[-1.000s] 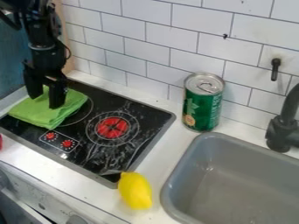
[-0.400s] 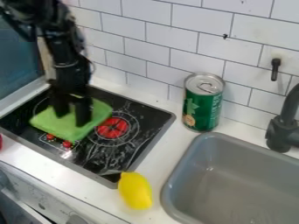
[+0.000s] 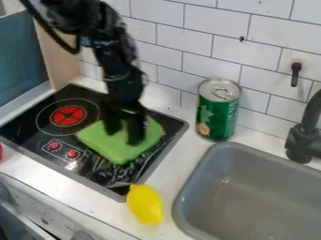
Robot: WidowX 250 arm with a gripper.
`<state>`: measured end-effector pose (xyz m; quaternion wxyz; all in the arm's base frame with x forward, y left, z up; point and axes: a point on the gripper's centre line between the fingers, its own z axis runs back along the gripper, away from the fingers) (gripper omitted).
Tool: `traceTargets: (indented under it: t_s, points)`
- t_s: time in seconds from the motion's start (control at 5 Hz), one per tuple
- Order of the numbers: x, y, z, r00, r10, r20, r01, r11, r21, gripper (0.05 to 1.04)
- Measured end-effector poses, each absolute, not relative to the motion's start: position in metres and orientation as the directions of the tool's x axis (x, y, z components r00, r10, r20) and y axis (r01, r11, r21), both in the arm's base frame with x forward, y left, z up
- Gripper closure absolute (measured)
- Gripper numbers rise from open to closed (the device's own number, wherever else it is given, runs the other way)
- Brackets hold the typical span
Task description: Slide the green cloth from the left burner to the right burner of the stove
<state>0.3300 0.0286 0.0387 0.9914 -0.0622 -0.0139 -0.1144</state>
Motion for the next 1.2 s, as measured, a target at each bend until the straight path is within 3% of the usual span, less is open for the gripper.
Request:
traceTargets:
  t_s: [0.2,0.6,1.0,1.2]
  points:
    - [0.322,0.013,0.036,0.975,-0.222,0.019,0.223,0.967,-0.119,0.076]
    - [0.318,0.024,0.041,0.993,-0.119,-0.011,0.117,0.990,-0.073,0.076]
    - [0.334,0.061,0.091,0.998,0.024,0.058,-0.021,0.999,-0.050,0.079]
    - [0.327,0.060,0.116,0.999,-0.012,0.038,0.014,0.999,-0.042,0.079]
